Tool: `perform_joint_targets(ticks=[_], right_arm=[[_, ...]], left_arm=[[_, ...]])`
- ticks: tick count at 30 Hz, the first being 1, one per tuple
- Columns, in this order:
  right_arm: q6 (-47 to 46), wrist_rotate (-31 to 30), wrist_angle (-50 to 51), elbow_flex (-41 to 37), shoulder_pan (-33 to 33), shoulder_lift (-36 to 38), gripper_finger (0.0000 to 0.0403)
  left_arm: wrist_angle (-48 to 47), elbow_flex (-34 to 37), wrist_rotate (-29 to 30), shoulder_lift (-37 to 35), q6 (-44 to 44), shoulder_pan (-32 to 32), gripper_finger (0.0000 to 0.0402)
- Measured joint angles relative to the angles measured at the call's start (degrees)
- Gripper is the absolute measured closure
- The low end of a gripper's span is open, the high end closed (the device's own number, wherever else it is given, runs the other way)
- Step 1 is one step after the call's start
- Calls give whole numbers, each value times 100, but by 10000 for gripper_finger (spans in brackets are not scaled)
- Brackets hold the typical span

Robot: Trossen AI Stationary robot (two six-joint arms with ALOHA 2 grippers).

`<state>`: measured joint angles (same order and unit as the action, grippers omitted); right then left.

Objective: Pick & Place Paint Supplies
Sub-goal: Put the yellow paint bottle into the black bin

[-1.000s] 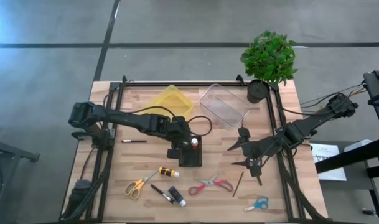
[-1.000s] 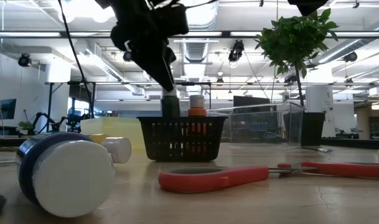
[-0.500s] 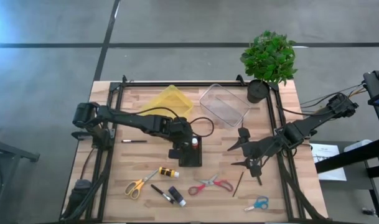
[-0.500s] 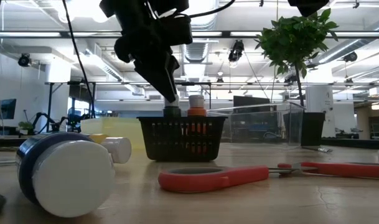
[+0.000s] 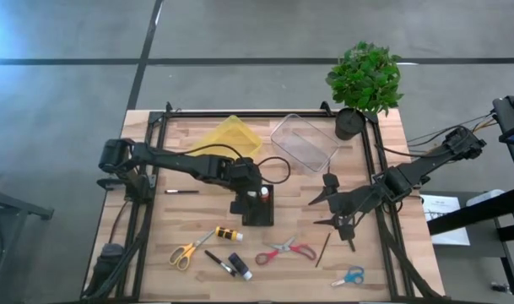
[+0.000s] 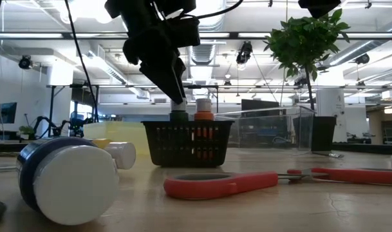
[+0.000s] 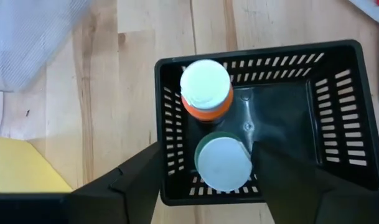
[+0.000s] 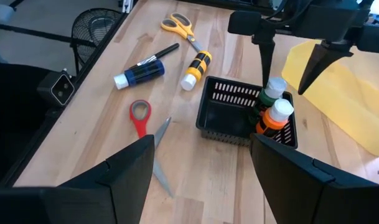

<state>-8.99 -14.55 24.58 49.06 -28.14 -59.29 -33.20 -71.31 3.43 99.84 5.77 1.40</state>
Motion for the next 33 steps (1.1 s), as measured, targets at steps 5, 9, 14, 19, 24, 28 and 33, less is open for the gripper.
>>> perform_joint_targets(ticks=[5, 9, 14, 19, 24, 28, 33], right_arm=[[0, 0, 0, 0, 0, 0, 140], [0, 1, 0, 0, 0, 0, 140], [-12, 2, 2, 0, -2, 0, 140], [-33, 9, 7, -9, -12, 0, 140], [-47, 24, 4, -11, -13, 0, 140], [-49, 62, 1, -11, -13, 0, 140], [-50, 90, -27, -11, -13, 0, 140]], left_arm=[[6, -12, 117, -107, 18, -21, 146], [-23, -115, 223, -255, 118, -28, 145], [-107, -325, 323, -636, 212, -26, 145], [-234, -355, 324, -1231, 190, 25, 145], [-636, -348, 300, -1684, 43, 385, 144], [-691, -348, 276, -1738, -173, 1032, 144], [-376, -345, 485, -1288, -617, 1980, 152]])
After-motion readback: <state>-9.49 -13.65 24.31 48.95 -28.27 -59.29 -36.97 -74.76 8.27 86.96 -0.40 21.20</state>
